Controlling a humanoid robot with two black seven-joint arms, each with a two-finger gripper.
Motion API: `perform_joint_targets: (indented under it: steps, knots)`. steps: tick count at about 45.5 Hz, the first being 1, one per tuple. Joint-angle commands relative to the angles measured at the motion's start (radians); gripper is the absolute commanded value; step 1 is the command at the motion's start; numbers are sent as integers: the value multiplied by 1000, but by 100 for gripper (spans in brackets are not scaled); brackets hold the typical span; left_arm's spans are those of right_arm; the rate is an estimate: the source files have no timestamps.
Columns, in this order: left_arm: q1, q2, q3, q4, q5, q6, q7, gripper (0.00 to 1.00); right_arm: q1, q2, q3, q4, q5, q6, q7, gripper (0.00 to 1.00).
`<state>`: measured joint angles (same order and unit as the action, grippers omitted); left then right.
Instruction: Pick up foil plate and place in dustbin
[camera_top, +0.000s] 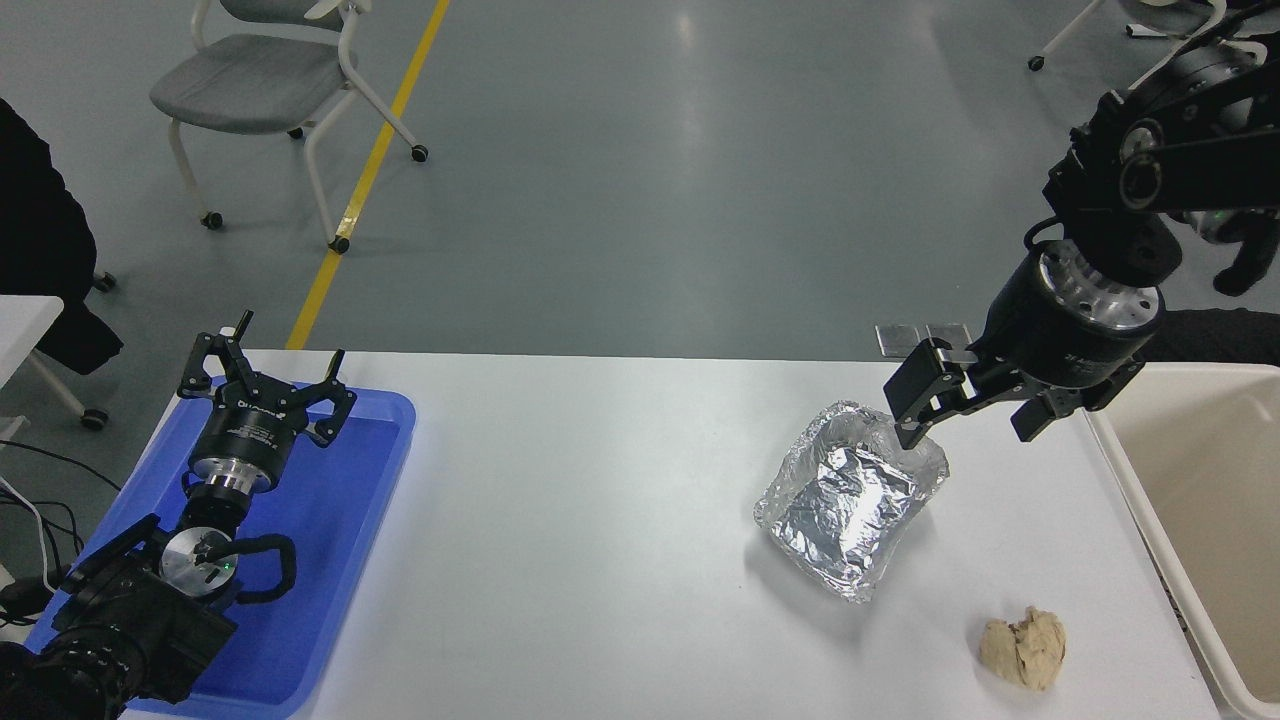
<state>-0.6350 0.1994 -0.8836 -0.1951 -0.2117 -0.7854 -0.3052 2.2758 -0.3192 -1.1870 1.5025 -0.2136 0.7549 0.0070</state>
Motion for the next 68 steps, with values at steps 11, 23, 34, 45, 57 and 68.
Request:
perform_joint_targets:
  steps: [11,23,34,45,57,68]
  knots:
    - [0,-2,-1,0,-2,0,0,100,-42,-40,15,-24,-13,-12,1,100]
    - [0,-2,-1,0,0,0,0,100,-78,-95,21,-41,-41,-17,1,100]
    - [0,-2,-1,0,0,0,0,100,-110,-144,20,-44,-99,-19,1,100]
    - [0,-2,-1,-3,0,0,0,100,-211,-213,62,-87,-153,-55,1,100]
    - [0,-2,-1,0,0,0,0,100,-426,-205,205,-248,-161,-98,1,100]
    - [0,-2,-1,0,0,0,0,100,-677,-164,355,-444,-207,-127,1,100]
